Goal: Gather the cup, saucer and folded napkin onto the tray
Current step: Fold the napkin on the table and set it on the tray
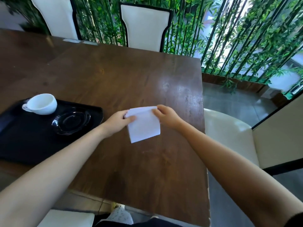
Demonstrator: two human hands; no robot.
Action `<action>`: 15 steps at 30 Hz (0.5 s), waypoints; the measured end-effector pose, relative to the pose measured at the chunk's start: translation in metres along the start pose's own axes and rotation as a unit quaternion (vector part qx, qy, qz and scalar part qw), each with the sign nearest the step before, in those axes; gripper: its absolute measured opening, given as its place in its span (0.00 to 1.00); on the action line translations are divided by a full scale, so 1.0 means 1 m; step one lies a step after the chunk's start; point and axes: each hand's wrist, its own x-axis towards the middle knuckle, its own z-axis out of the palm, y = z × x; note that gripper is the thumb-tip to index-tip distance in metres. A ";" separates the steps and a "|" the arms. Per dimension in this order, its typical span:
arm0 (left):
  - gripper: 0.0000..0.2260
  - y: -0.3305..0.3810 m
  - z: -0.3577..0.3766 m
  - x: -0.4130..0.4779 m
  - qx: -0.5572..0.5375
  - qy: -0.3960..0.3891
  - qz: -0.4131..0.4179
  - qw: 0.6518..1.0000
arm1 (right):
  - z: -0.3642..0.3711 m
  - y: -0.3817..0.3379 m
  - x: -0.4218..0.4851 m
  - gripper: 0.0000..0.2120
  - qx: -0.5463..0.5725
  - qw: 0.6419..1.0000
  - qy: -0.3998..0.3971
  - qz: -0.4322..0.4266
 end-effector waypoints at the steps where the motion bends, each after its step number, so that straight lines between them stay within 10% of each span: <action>1: 0.09 0.007 0.000 0.001 -0.066 0.020 0.005 0.998 | -0.002 -0.006 0.003 0.16 0.040 0.999 0.036 0.008; 6: 0.06 0.042 0.025 0.010 -0.241 0.199 0.000 0.950 | -0.005 -0.034 0.012 0.16 0.158 0.973 0.164 0.018; 15: 0.13 0.065 0.022 0.015 -0.144 0.356 0.019 0.923 | -0.012 -0.057 0.016 0.20 0.156 0.956 0.246 -0.022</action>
